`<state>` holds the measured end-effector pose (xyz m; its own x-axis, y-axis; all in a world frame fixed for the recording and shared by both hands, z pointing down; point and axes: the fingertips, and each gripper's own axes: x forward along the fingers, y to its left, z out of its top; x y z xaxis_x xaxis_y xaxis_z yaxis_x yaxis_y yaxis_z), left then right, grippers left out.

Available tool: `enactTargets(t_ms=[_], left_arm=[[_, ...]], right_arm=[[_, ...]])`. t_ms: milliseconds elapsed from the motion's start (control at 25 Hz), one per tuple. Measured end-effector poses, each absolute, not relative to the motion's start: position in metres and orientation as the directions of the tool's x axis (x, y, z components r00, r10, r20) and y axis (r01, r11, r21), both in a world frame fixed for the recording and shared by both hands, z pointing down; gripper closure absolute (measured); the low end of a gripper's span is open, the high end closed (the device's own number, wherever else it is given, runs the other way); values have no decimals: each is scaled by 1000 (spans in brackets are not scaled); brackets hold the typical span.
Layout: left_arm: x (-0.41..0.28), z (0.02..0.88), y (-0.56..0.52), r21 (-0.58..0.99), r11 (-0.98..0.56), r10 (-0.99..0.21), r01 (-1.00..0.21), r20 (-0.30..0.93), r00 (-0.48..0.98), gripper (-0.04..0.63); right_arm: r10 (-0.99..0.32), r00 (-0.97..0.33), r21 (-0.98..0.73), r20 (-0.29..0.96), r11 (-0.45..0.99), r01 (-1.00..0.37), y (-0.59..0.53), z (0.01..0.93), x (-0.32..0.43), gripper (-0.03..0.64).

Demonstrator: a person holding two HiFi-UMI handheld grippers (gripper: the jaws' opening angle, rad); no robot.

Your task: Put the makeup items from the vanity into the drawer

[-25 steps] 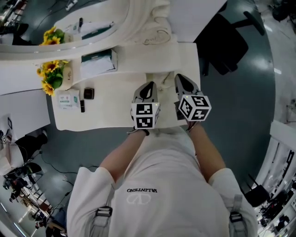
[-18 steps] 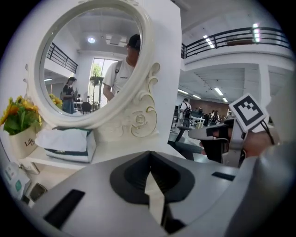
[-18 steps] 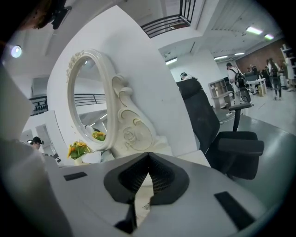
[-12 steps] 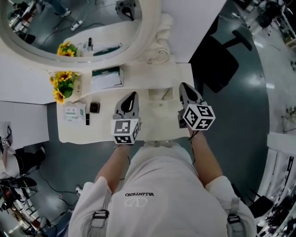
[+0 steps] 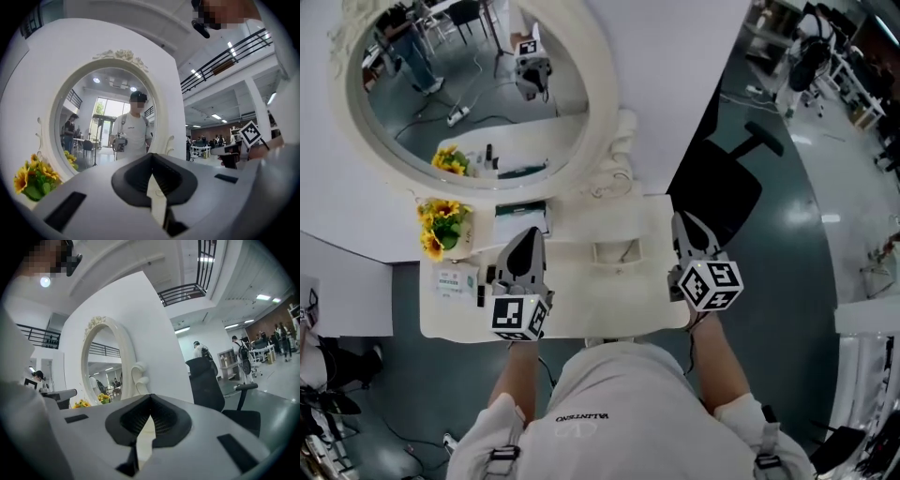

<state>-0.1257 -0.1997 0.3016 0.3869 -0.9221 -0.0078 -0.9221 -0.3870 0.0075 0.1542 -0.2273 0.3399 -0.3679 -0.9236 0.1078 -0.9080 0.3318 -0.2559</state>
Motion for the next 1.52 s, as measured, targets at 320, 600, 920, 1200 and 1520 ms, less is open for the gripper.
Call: enactTargets(t_ms=[320,600,920,1200,1520], left_arm=[[-126,235,-188,3,-408,-901,-913,-164,402,592],[-129,206,-177,-29,-406,-888,-913,-221,402,592],[-140,203,-171,-18,-369,-904,-929,-227,363,592],[-146,203,-172,-22,-351,-913,-936,-212,347,592],[-139,210,-170,-14,-370,-911,-929,-192,366,592]], right_arm=[[-925,-379,-123,-24,379,-917,-186,265,166,606],[-937,-338,-122,-87,347,-930,-163,240,191,606],[-936,-336,-156,-110,350,-924,-161,237,193,606],[-940,-327,-139,-93,338,-931,-161,237,196,607],[-936,-341,-126,-86,349,-928,-158,238,193,607]])
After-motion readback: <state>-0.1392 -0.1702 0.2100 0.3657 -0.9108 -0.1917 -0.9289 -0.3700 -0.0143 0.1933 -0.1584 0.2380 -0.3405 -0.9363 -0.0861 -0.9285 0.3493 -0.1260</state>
